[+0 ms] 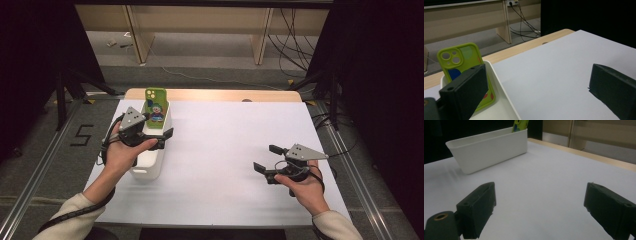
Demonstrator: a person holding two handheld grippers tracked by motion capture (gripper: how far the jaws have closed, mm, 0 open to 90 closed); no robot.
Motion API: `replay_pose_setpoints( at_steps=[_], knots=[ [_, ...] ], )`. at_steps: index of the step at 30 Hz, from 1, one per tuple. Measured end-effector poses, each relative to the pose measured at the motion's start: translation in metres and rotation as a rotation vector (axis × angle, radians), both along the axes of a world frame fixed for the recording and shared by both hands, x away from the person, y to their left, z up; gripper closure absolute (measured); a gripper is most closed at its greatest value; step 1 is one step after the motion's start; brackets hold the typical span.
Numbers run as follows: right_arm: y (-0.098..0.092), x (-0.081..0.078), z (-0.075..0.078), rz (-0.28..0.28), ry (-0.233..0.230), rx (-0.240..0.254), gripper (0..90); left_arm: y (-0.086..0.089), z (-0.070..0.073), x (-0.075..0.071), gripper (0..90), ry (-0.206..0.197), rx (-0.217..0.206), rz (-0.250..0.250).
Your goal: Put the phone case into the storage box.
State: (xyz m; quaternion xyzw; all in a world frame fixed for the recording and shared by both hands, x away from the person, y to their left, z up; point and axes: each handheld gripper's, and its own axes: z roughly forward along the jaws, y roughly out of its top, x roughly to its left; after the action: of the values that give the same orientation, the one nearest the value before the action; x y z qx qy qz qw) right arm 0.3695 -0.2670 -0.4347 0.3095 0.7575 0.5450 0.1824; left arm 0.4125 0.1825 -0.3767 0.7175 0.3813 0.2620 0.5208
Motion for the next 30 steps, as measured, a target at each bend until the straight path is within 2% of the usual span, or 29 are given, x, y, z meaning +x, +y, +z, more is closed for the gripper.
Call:
replay_pose_setpoints(
  at_steps=[15,30],
  knots=[
    [0.0,0.0,0.0,-0.001,0.002,0.001,11.7,-0.002,-0.003,-0.018,1.5,-0.009,-0.006,-0.036],
    [0.0,0.0,0.0,-0.001,0.002,0.001,11.7,-0.004,-0.011,-0.033,1.5,0.0,0.008,-0.06]
  ],
)
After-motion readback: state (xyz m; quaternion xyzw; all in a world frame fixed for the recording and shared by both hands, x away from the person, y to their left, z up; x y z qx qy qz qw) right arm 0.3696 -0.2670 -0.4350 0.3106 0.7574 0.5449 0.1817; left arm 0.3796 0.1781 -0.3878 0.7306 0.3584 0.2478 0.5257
